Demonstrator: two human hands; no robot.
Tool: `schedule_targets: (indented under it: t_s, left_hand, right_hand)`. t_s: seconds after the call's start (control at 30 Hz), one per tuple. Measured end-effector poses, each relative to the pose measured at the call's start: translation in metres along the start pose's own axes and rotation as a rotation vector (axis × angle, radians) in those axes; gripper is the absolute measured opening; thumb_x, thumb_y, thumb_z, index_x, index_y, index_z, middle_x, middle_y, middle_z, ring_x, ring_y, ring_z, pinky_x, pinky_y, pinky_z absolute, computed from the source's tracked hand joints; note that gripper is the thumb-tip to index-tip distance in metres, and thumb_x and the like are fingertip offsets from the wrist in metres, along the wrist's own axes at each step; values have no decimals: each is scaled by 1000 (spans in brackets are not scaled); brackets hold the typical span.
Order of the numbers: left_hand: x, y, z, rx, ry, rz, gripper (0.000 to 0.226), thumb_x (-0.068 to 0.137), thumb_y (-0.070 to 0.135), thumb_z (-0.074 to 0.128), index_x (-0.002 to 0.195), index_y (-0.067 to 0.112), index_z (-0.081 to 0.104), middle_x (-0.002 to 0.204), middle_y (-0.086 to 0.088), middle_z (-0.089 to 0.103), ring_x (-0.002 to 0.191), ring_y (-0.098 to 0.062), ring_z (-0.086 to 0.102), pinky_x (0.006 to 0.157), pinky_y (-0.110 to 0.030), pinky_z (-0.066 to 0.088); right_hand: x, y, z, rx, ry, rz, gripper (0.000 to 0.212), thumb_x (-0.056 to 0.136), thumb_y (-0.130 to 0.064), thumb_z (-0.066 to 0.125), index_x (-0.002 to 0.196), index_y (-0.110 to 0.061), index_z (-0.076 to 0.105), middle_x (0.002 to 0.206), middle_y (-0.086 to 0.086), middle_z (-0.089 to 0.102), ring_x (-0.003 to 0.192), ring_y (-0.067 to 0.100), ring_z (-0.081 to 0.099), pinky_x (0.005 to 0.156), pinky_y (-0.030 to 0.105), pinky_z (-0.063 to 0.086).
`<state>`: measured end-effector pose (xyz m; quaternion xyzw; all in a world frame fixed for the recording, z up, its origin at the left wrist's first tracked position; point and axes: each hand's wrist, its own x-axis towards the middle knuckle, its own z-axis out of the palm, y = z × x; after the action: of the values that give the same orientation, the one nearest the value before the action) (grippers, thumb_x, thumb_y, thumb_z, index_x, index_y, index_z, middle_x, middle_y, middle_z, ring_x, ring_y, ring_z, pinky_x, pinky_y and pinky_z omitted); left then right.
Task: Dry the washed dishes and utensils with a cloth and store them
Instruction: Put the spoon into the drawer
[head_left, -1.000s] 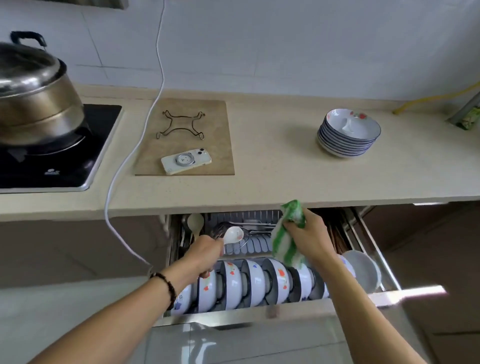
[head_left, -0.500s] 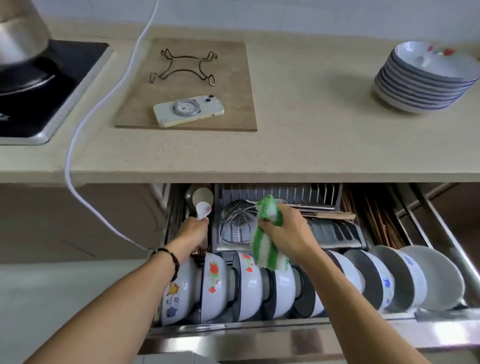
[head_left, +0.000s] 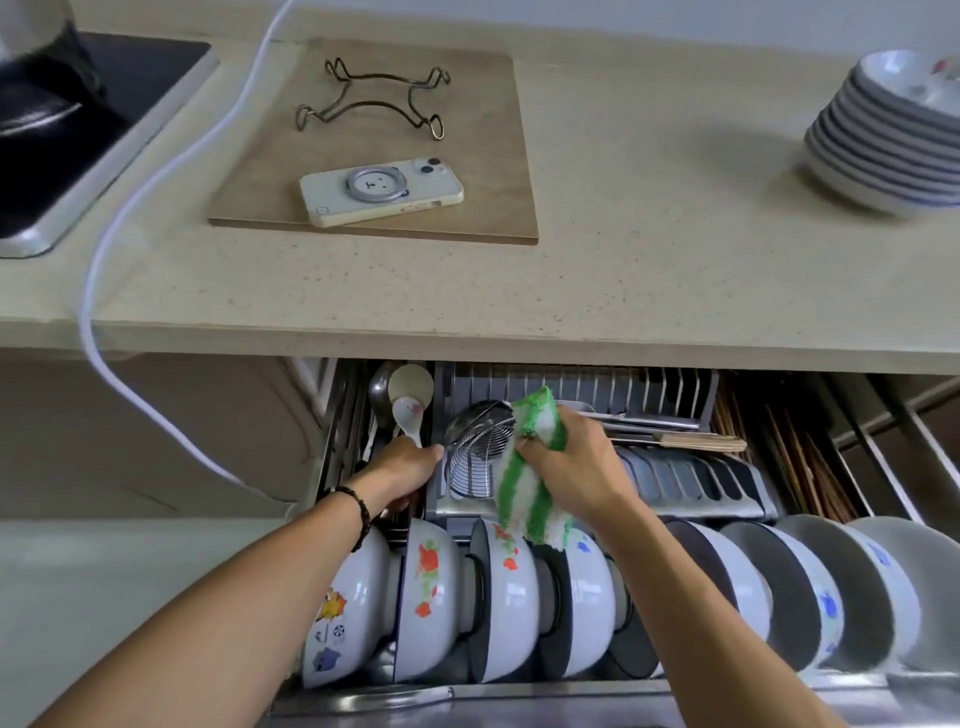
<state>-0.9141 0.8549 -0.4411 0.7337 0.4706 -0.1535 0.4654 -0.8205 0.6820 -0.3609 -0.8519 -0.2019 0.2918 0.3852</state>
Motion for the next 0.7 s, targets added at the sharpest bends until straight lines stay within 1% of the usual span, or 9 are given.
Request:
schedule_targets:
  t_s: [0.1, 0.17, 0.3, 0.37, 0.43, 0.53, 0.57, 0.63, 0.7]
  left_hand:
    - [-5, -2, -2, 8, -28, 10, 39, 106, 41, 42, 83, 10, 49, 73, -4, 52, 60, -17, 52, 52, -25, 38]
    - [-12, -3, -5, 60, -16, 29, 39, 106, 40, 42, 80, 12, 49, 75, -2, 52, 66, -14, 49, 55, -26, 34]
    - [-26, -4, -11, 125, 12, 59, 45, 105, 40, 42, 67, 16, 40, 62, -2, 44, 59, -19, 45, 58, -29, 32]
    - [-41, 2, -12, 231, 58, 125, 43, 104, 40, 44, 69, 15, 46, 66, -6, 51, 66, -24, 55, 62, -31, 39]
    - [-69, 18, -11, 284, 138, 233, 31, 102, 35, 49, 78, 18, 59, 77, -2, 61, 78, -22, 63, 66, -30, 45]
    - [-121, 56, -6, 109, 126, 426, 15, 102, 30, 53, 96, 27, 67, 86, 14, 65, 76, -6, 63, 64, -19, 48]
    - [-137, 71, -5, 16, 65, 475, 15, 102, 33, 54, 95, 28, 66, 87, 12, 67, 79, -6, 65, 68, -20, 51]
    - [-161, 104, -2, -111, -54, 547, 20, 96, 44, 60, 98, 27, 69, 92, 9, 72, 88, -10, 68, 80, -31, 57]
    - [-177, 138, 1, -137, -104, 577, 31, 86, 47, 71, 110, 28, 67, 100, 11, 73, 93, -8, 69, 82, -30, 57]
  right_hand:
    - [-4, -1, -3, 23, 10, 11, 8, 97, -23, 64, 101, -17, 60, 95, 2, 68, 89, 20, 68, 83, 41, 58]
    - [-9, -3, -8, 35, 12, 15, 6, 96, -22, 65, 95, -20, 59, 94, 2, 68, 90, 23, 68, 84, 43, 57]
    - [-22, -8, -19, 58, 17, 31, 12, 95, -21, 65, 87, -26, 56, 93, 1, 68, 90, 23, 68, 84, 45, 57]
    - [-31, -11, -27, 95, 10, 37, 9, 95, -21, 64, 91, -26, 58, 95, 2, 69, 90, 22, 69, 85, 47, 58]
    - [-43, -17, -39, 176, 17, 44, 7, 97, -19, 63, 93, -24, 60, 95, 1, 70, 89, 20, 70, 85, 46, 59]
    - [-62, -25, -61, 306, 38, 35, 3, 97, -17, 63, 94, -19, 63, 93, 3, 72, 88, 20, 72, 86, 47, 59]
    - [-66, -28, -71, 355, 43, 37, 2, 97, -17, 63, 95, -17, 65, 94, 5, 73, 89, 22, 72, 88, 49, 58]
    - [-73, -36, -95, 509, 20, 51, 10, 99, -16, 58, 100, -14, 67, 97, 10, 74, 93, 27, 73, 91, 55, 57]
    - [-76, -45, -125, 719, -20, 78, 24, 102, -15, 48, 102, -9, 71, 100, 15, 75, 97, 34, 72, 92, 60, 54]
